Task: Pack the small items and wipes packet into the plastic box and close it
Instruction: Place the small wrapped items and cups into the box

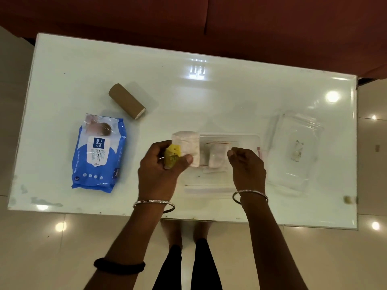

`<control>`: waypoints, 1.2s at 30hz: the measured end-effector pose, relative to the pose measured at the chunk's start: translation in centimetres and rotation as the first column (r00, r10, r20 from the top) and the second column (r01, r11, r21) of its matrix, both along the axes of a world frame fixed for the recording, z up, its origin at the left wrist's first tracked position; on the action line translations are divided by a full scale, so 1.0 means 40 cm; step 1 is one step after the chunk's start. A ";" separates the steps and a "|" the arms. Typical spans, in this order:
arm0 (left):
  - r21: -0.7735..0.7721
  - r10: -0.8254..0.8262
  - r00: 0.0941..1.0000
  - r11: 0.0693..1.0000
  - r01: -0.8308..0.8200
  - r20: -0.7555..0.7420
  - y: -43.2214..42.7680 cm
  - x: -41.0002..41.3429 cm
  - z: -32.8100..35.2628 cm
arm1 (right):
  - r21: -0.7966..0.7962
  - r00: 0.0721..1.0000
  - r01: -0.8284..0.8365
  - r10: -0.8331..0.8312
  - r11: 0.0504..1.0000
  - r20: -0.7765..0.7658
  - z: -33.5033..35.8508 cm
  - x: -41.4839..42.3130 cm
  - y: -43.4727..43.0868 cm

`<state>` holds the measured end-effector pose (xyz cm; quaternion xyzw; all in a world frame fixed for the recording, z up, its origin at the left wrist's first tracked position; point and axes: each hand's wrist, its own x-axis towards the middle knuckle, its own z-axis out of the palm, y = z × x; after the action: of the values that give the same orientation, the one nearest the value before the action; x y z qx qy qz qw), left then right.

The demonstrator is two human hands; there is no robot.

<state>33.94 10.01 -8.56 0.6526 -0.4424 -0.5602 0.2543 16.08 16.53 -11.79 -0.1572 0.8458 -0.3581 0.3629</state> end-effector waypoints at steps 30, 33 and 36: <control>0.249 -0.287 0.954 0.933 0.259 0.086 0.093 -0.361 -0.158 | 0.535 0.798 -0.284 0.506 0.796 -0.328 0.031 -0.095 0.022; 0.280 -0.157 0.984 0.952 0.128 0.082 0.105 -0.374 -0.166 | 0.567 0.755 -0.300 0.555 0.767 -0.350 0.029 -0.098 0.010; 0.282 -0.177 0.983 0.947 0.154 0.058 0.106 -0.380 -0.173 | 0.613 0.707 -0.341 0.624 0.713 -0.333 0.022 -0.098 0.003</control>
<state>18.75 14.24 -15.48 0.6649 -0.4231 -0.6083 0.0943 12.18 16.63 -10.90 -0.3705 0.8980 0.0469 0.2328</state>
